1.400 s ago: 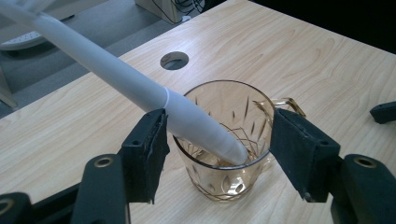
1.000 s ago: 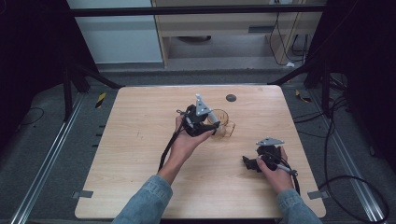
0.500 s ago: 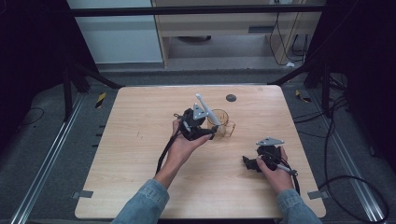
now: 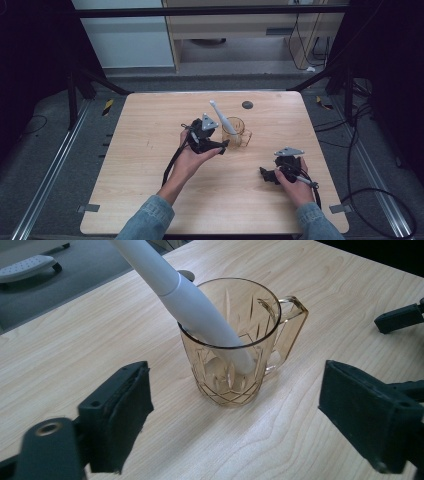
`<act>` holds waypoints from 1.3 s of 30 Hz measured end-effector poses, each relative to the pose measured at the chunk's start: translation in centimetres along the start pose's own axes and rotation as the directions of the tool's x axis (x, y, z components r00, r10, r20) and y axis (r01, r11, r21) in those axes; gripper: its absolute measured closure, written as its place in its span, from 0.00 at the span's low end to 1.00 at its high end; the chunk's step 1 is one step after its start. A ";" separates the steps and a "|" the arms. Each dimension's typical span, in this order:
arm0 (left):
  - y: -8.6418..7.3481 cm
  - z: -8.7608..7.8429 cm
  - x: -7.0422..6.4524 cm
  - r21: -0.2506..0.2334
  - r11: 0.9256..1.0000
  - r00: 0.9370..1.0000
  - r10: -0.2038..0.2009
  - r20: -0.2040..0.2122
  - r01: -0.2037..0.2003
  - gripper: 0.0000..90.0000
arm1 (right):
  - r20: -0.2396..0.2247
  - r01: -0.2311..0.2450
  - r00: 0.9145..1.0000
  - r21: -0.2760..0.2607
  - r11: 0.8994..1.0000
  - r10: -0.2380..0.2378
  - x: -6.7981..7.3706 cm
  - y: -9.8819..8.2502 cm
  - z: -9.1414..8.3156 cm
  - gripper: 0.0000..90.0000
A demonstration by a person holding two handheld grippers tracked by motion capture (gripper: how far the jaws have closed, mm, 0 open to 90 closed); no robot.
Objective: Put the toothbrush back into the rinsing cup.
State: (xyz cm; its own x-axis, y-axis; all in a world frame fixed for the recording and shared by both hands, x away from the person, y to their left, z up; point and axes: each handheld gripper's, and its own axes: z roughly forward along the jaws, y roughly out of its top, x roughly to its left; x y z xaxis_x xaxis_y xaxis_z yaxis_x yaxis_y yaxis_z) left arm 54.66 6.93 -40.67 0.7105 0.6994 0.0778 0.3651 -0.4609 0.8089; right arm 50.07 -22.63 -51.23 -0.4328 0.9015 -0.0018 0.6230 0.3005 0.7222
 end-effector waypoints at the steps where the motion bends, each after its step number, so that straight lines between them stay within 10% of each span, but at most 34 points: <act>1: -0.1 0.0 0.0 0.005 1.000 1.000 0.003 0.003 -0.003 0.11 | 0.000 0.000 1.000 0.000 1.000 0.000 0.0 0.0 0.0 0.00; 15: -2.6 -1.2 0.7 0.072 0.996 0.999 0.046 -0.026 -0.044 0.06 | 0.000 0.000 1.000 0.000 1.000 0.000 0.0 0.0 0.0 0.01; 39: -10.0 -2.4 6.2 0.153 0.986 0.990 -0.047 -0.136 0.067 0.06 | 0.000 0.000 1.000 0.000 1.000 0.000 0.0 0.0 0.0 0.00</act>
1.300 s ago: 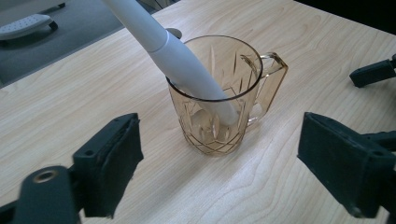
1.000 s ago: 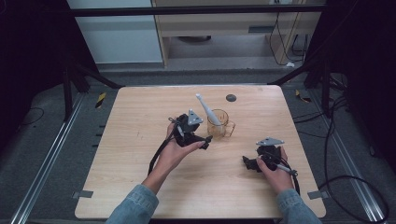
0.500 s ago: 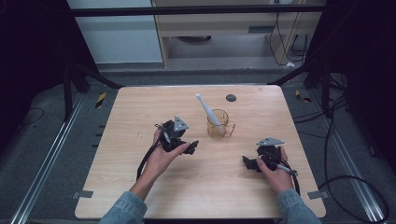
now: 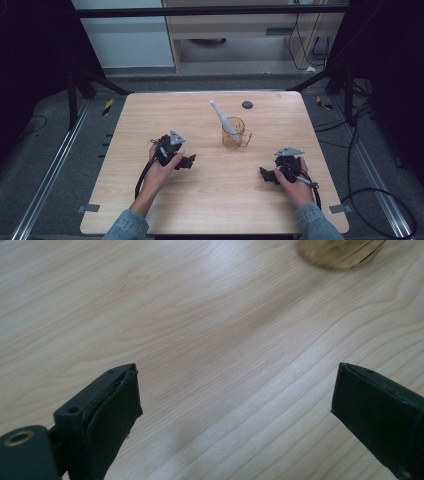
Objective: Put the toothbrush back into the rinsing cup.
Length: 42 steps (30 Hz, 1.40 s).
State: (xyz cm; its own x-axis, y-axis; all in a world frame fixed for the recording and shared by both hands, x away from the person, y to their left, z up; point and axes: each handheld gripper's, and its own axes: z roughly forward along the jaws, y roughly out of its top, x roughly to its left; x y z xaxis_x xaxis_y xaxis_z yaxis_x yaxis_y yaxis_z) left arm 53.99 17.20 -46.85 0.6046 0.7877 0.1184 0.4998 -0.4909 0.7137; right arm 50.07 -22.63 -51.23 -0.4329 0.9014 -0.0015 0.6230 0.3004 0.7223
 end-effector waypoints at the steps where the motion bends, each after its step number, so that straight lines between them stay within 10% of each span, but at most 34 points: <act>1: -0.3 0.1 0.3 0.007 1.000 1.000 -0.006 -0.005 0.006 0.06 | 0.000 0.000 1.000 0.000 1.000 0.000 0.0 0.0 0.0 0.00; 24: -5.2 0.3 5.7 0.039 0.994 0.990 -0.101 -0.100 0.105 0.05 | 0.000 0.000 1.000 0.000 1.000 0.000 0.0 0.0 0.0 0.00; 42: -6.0 0.7 7.4 0.014 0.984 0.983 -0.177 -0.043 0.178 0.00 | 0.002 0.001 1.000 -0.001 1.000 -0.001 0.0 0.0 0.0 0.00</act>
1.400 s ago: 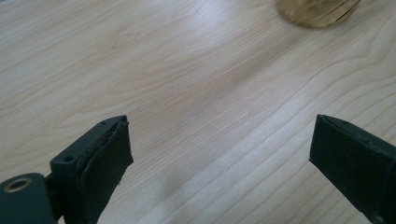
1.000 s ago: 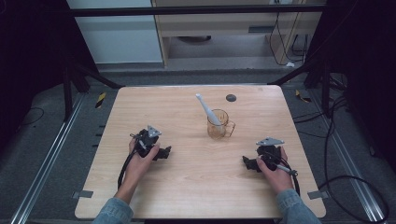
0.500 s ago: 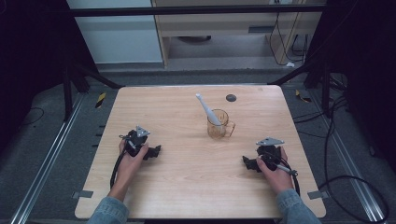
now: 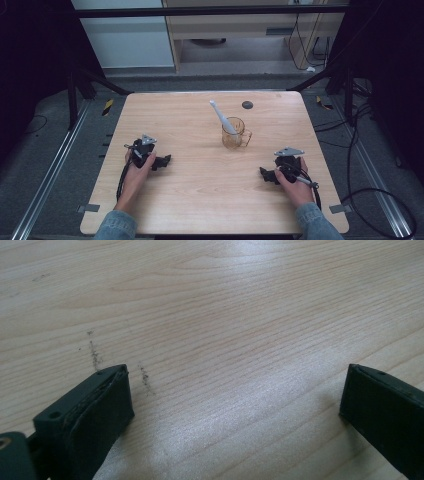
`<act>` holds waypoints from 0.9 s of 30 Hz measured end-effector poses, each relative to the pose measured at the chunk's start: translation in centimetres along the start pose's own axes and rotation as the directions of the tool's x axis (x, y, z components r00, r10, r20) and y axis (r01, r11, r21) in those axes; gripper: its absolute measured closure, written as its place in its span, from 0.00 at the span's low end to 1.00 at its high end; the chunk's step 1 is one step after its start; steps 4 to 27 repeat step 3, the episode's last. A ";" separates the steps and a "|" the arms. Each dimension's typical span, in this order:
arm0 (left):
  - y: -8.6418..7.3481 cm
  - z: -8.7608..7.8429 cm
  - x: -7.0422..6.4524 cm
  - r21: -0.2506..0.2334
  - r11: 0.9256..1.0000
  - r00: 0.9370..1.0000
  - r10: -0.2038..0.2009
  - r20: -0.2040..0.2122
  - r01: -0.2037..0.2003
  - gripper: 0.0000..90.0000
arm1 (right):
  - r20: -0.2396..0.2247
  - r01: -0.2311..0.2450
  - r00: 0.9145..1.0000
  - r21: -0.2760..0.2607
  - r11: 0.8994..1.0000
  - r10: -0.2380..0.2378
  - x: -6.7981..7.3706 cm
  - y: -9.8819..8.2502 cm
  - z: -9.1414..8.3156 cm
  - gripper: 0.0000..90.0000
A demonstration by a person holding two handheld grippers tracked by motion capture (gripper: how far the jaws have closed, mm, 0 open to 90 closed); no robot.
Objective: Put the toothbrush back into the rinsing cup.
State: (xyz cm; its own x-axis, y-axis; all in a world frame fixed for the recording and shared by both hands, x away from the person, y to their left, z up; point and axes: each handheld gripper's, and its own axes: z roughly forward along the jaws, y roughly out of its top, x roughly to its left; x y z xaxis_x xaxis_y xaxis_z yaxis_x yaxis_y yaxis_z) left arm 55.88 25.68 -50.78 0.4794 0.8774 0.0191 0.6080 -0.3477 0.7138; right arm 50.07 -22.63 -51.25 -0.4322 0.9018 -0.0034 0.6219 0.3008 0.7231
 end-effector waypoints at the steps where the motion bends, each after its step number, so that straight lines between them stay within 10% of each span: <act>1: 0.0 0.0 0.0 0.000 1.000 1.000 0.000 0.000 0.000 0.00 | 0.002 -0.001 1.000 0.000 1.000 0.001 0.0 0.0 0.0 0.00; 27: 0.0 0.0 0.0 0.000 1.000 1.000 -0.002 -0.001 0.002 0.00 | 0.002 -0.005 1.000 0.001 1.000 0.005 0.0 0.0 0.0 0.00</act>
